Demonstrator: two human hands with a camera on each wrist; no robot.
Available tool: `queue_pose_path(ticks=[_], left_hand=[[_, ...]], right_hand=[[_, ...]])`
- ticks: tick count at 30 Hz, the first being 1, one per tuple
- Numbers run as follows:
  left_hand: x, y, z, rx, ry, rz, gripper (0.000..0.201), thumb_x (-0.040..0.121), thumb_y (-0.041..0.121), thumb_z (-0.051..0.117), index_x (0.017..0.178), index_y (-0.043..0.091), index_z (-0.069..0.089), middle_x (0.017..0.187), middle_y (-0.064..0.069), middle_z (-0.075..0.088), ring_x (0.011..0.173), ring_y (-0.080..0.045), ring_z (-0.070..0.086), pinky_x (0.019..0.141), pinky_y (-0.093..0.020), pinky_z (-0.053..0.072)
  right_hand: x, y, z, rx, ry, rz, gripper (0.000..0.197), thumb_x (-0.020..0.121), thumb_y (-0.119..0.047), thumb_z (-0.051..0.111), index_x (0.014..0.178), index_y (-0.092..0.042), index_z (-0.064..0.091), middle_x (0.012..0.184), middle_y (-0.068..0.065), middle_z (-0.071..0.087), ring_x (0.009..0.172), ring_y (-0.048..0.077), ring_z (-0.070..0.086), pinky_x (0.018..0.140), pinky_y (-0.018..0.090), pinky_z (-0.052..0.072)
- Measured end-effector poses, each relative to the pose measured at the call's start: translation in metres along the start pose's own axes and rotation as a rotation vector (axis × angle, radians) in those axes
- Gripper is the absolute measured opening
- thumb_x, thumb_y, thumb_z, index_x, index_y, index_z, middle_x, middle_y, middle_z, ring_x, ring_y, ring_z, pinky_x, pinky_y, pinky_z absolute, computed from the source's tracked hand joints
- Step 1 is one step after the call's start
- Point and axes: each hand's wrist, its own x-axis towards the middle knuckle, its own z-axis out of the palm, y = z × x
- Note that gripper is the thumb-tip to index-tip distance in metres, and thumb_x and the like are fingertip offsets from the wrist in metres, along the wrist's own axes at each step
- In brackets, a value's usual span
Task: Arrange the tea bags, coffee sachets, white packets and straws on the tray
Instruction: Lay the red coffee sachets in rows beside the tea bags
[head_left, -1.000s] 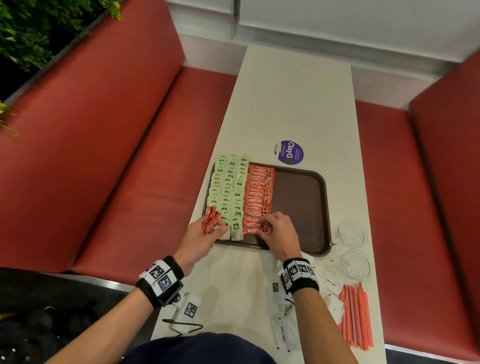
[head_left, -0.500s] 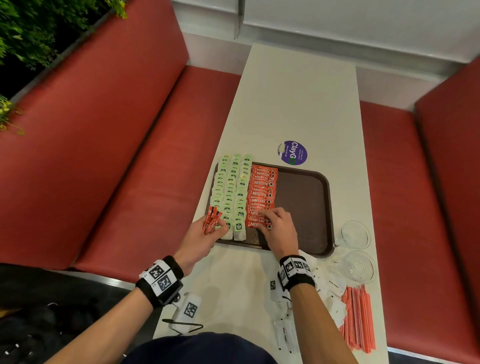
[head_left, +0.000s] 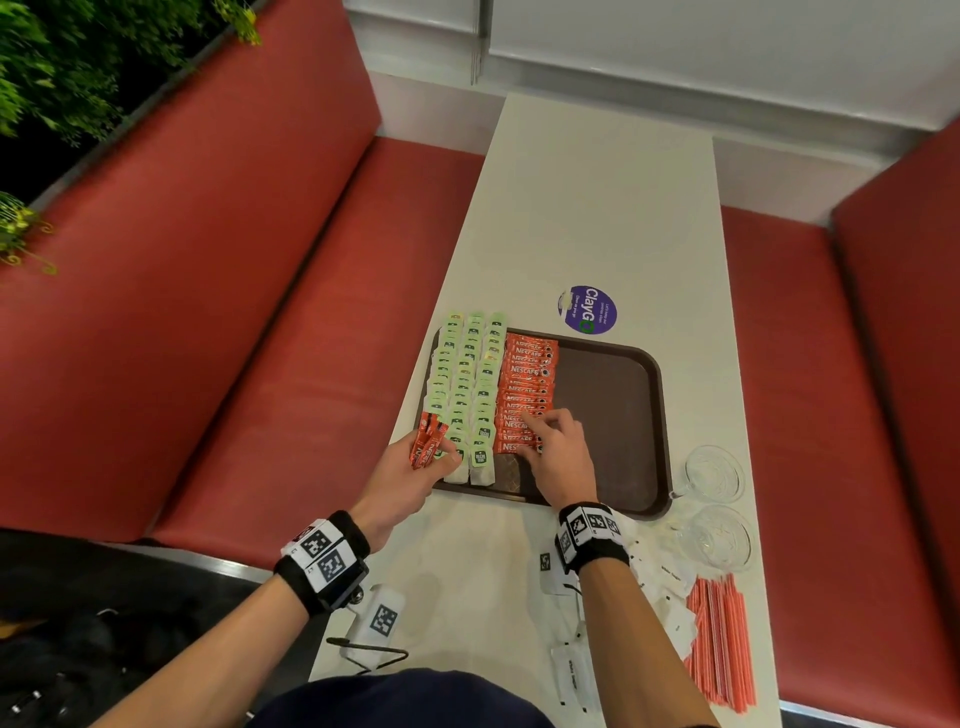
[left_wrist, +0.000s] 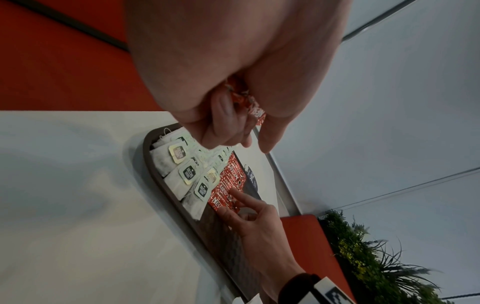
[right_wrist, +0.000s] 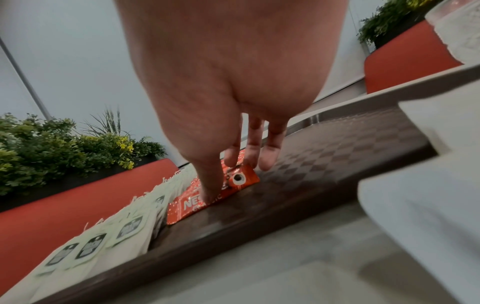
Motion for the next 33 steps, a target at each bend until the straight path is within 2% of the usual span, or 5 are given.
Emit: queue_pose_path(ticks=[8, 13, 16, 23, 33], left_hand=[[0.001, 0.0, 0.001, -0.295, -0.135, -0.096, 0.013, 0.108, 0.02, 0.061, 0.121, 0.019, 0.061, 0.076, 0.005, 0.044, 0.062, -0.012, 0.026, 0.048, -0.023, 0.021], [-0.002, 0.005, 0.004, -0.381, -0.232, -0.079, 0.017, 0.114, 0.022, 0.051, 0.124, 0.011, 0.058, 0.08, -0.003, 0.048, 0.063, -0.013, 0.033, 0.048, -0.022, 0.022], [-0.004, 0.007, 0.007, -0.234, -0.266, 0.011, 0.03, 0.112, 0.035, 0.055, 0.131, 0.012, 0.06, 0.082, -0.006, 0.054, 0.062, -0.013, 0.035, 0.049, -0.022, 0.023], [-0.008, 0.012, 0.009, -0.127, -0.241, 0.062, 0.037, 0.108, 0.051, 0.056, 0.131, 0.023, 0.066, 0.084, -0.006, 0.06, 0.06, -0.01, 0.038, 0.053, -0.024, 0.021], [-0.006, 0.01, 0.003, -0.206, -0.137, 0.184, 0.028, 0.102, 0.025, 0.072, 0.122, 0.005, 0.072, 0.066, 0.009, 0.05, 0.055, -0.011, 0.025, 0.047, -0.023, 0.022]], right_hand=[[-0.007, -0.011, -0.015, 0.065, 0.118, 0.024, 0.052, 0.098, -0.044, 0.077, 0.147, -0.031, 0.064, 0.133, -0.004, 0.056, 0.121, 0.018, 0.05, 0.098, 0.043, 0.055], [-0.029, -0.06, -0.058, 0.554, 0.096, 0.011, 0.021, 0.104, -0.044, 0.072, 0.12, -0.031, 0.078, 0.107, -0.016, 0.075, 0.097, 0.004, 0.07, 0.087, 0.03, 0.059], [-0.048, -0.091, -0.08, 0.857, -0.084, 0.039, 0.018, 0.104, -0.043, 0.072, 0.111, -0.028, 0.08, 0.099, -0.007, 0.08, 0.083, 0.011, 0.074, 0.076, 0.035, 0.062], [-0.062, -0.095, -0.094, 1.181, -0.075, 0.11, 0.012, 0.105, -0.021, 0.073, 0.106, -0.008, 0.073, 0.083, 0.014, 0.069, 0.066, 0.02, 0.059, 0.061, 0.03, 0.051], [-0.079, -0.082, -0.104, 1.313, -0.174, 0.111, 0.024, 0.098, -0.011, 0.079, 0.114, 0.002, 0.068, 0.105, 0.03, 0.076, 0.088, 0.038, 0.074, 0.087, 0.048, 0.064]])
